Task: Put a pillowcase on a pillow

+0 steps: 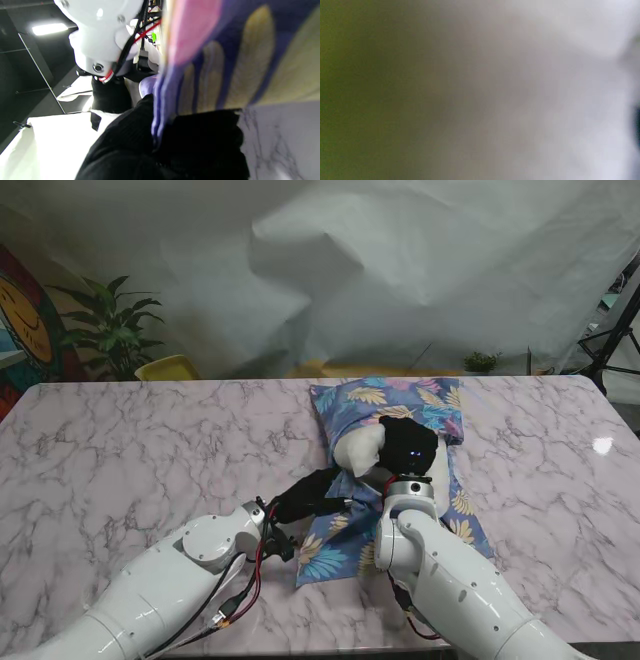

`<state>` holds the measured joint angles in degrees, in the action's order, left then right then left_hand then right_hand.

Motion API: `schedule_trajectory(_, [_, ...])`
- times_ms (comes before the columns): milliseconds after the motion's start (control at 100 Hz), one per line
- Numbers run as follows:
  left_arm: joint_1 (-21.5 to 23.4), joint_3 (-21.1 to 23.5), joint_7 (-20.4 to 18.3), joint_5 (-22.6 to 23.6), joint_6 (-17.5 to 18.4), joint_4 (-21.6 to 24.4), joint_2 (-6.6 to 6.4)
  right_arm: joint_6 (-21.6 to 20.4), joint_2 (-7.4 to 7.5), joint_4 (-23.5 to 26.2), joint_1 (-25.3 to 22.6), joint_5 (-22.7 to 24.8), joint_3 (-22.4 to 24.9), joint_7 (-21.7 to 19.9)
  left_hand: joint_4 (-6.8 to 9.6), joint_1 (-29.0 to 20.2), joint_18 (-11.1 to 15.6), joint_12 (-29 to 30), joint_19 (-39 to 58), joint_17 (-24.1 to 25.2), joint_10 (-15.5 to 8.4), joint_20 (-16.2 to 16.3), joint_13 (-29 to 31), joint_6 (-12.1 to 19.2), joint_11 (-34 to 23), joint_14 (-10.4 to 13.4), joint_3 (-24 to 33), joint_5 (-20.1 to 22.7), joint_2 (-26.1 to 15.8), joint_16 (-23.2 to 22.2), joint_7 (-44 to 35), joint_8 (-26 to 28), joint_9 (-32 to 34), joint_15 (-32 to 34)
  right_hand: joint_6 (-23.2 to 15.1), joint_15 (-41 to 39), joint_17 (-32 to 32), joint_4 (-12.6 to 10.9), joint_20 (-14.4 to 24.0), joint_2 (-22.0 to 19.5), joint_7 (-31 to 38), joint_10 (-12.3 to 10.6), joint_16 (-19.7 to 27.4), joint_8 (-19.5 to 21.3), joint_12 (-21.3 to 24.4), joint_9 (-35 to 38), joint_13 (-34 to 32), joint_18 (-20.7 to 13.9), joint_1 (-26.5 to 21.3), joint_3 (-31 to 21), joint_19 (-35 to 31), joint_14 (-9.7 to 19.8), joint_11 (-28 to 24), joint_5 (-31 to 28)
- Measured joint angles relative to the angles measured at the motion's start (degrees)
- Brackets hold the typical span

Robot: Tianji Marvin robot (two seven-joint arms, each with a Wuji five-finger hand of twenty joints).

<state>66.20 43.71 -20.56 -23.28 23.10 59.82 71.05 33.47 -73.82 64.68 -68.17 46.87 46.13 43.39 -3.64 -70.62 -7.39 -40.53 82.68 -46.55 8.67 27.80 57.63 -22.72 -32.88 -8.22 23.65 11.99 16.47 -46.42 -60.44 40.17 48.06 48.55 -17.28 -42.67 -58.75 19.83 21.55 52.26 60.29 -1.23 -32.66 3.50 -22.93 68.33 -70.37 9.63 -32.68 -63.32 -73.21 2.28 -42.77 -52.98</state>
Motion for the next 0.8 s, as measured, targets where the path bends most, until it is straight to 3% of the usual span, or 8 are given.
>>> schedule_trajectory(130, [0.49,0.19,-0.38,0.2,0.12,1.35,-0.31,2.45,-1.45,-0.38,-0.08,-0.93,1.92,2.67,-0.44,0.0,0.0,-0.02,0.0,-0.03,0.0,0.0,0.01,0.65,0.0,0.0,0.0,0.0,0.0,-0.33,0.52,-0.7,0.0,0.01,0.0,0.0,0.0,0.0,0.0,0.02,0.0,0.0,-0.07,-0.02,-0.01,0.0,0.0,-0.29,0.29,0.0,0.0,0.08,-0.02,0.0])
schedule_trajectory(230, [0.92,0.82,-0.47,0.11,-0.37,1.92,-0.32,1.0,-1.2,0.44,-0.18,-0.98,2.28,1.78,-0.46,0.0,0.0,-0.08,0.0,-0.03,0.0,0.0,0.01,0.66,-0.38,0.0,0.01,0.0,0.0,-0.33,0.96,-0.91,0.0,0.01,0.0,-0.04,0.0,0.0,0.55,0.02,0.0,0.0,-0.11,-0.03,-0.02,0.0,0.0,-0.29,0.29,-0.01,-0.01,0.08,-0.28,0.0])
schedule_trajectory(340, [1.24,0.89,1.69,0.24,-0.43,2.3,-0.31,-10.67,1.21,3.05,-0.59,-0.8,1.58,-5.09,-0.52,0.0,0.0,-0.83,0.0,-0.03,-0.31,0.01,0.01,0.57,-1.34,0.0,0.01,0.03,0.0,-0.37,0.99,-0.93,0.0,0.01,0.11,-1.52,-0.02,-0.08,2.0,0.01,0.0,0.01,-0.13,-0.05,-0.13,0.01,0.0,-0.29,0.29,-0.61,-2.07,0.02,-1.23,0.0])
schedule_trajectory(390, [1.57,1.17,2.85,0.24,-0.43,2.58,-0.28,-13.78,2.65,3.58,-0.51,0.52,0.39,-7.56,-0.52,0.0,0.0,-0.87,0.01,-0.03,-0.31,0.01,0.01,-0.21,-2.02,0.0,0.01,1.02,0.0,-0.38,0.99,-0.93,0.13,0.01,0.11,-1.52,-0.03,-0.09,2.05,-0.15,0.01,0.01,-0.13,-0.06,-0.23,0.01,0.0,-0.29,0.31,-0.91,-2.08,0.02,-1.24,0.03])
schedule_trajectory(580, [3.05,1.97,4.8,0.96,-0.91,4.07,-0.3,-15.96,5.19,1.77,-0.03,5.4,-2.4,-9.12,-0.52,0.0,0.0,-0.87,0.01,-0.03,0.58,0.01,0.01,-1.67,-2.26,0.0,0.01,1.58,0.0,-0.38,0.99,-1.12,0.55,0.02,0.12,-1.49,-0.04,-0.09,2.05,-0.62,0.01,-0.54,-0.1,-0.06,-0.97,-0.12,0.0,-0.87,2.93,-0.93,-2.09,0.33,-1.46,0.77])
schedule_trajectory(720, [3.5,2.24,4.88,1.58,-1.57,4.7,-0.46,-18.99,6.81,1.69,-0.08,7.05,-2.32,-14.78,-0.52,0.0,0.0,-0.87,0.01,-0.03,1.91,0.02,0.01,-3.17,-2.27,0.0,0.01,1.6,0.0,-0.38,1.06,-1.87,0.64,0.02,0.12,-1.4,-0.05,-0.09,2.07,-1.24,0.01,-1.16,0.7,-0.06,-1.37,-0.36,0.0,-1.28,4.97,-0.93,-2.11,0.73,-1.53,1.04])
schedule_trajectory(800, [3.54,2.24,4.4,1.61,-1.65,4.75,-0.65,-21.35,8.0,2.36,-0.12,7.67,-2.04,-20.29,-0.52,0.0,0.0,-0.87,0.01,-0.03,2.1,0.02,0.01,-3.35,-2.27,0.0,0.01,1.62,0.0,-0.38,1.16,-1.91,0.65,0.02,0.12,0.69,0.06,-0.09,2.08,-1.93,0.01,-1.83,1.61,-0.07,-1.38,-1.42,0.0,-1.29,6.43,-0.78,-2.11,0.86,-1.9,1.42])
